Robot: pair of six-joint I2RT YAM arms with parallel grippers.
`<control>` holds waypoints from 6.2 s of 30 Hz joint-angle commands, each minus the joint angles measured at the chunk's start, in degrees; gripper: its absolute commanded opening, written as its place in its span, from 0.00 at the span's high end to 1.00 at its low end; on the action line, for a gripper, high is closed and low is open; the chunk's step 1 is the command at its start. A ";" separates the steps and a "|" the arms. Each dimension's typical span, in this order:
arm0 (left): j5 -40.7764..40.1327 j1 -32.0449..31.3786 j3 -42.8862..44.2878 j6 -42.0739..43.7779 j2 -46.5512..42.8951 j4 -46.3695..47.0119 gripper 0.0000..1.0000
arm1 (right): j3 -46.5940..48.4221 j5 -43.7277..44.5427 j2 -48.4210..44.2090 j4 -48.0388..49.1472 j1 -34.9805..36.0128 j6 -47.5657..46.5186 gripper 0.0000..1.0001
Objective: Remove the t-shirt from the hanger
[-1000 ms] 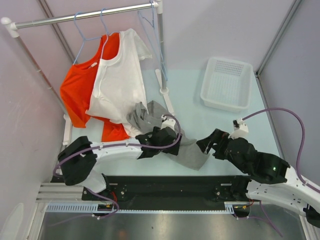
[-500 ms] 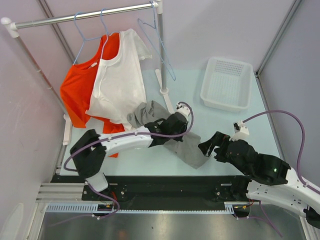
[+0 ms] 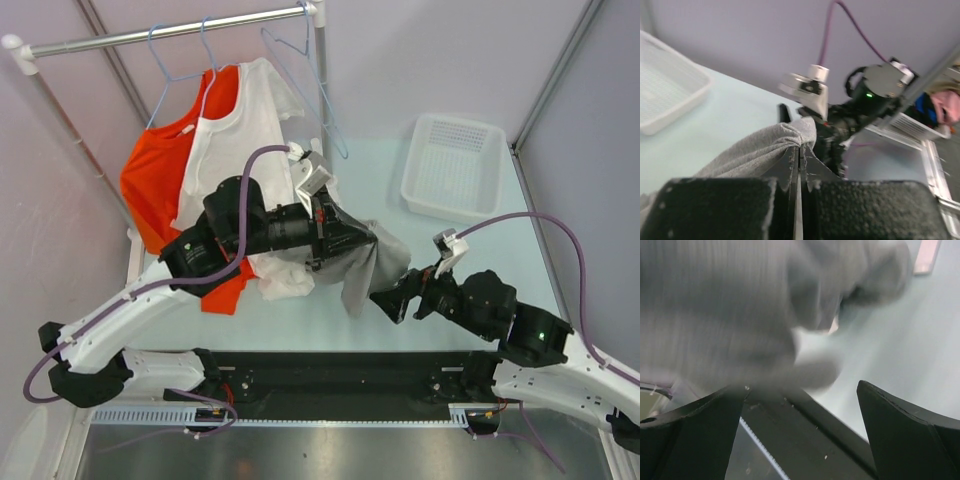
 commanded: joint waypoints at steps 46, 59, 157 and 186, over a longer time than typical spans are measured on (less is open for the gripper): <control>-16.28 5.99 -18.83 -8.19 -16.18 -6.46 1.00 | 33.01 10.01 26.65 2.19 1.48 -3.89 1.00; -5.91 6.43 -39.24 -19.69 1.55 15.76 1.00 | 6.20 6.97 10.35 -6.97 -6.08 8.77 1.00; -50.99 6.52 -20.91 -3.19 -34.75 -17.61 0.10 | 57.75 4.14 57.09 -26.74 -45.32 -10.13 0.07; 0.26 57.49 22.57 -4.24 9.76 -16.42 0.17 | 24.11 11.26 21.54 -21.73 -7.48 12.30 0.01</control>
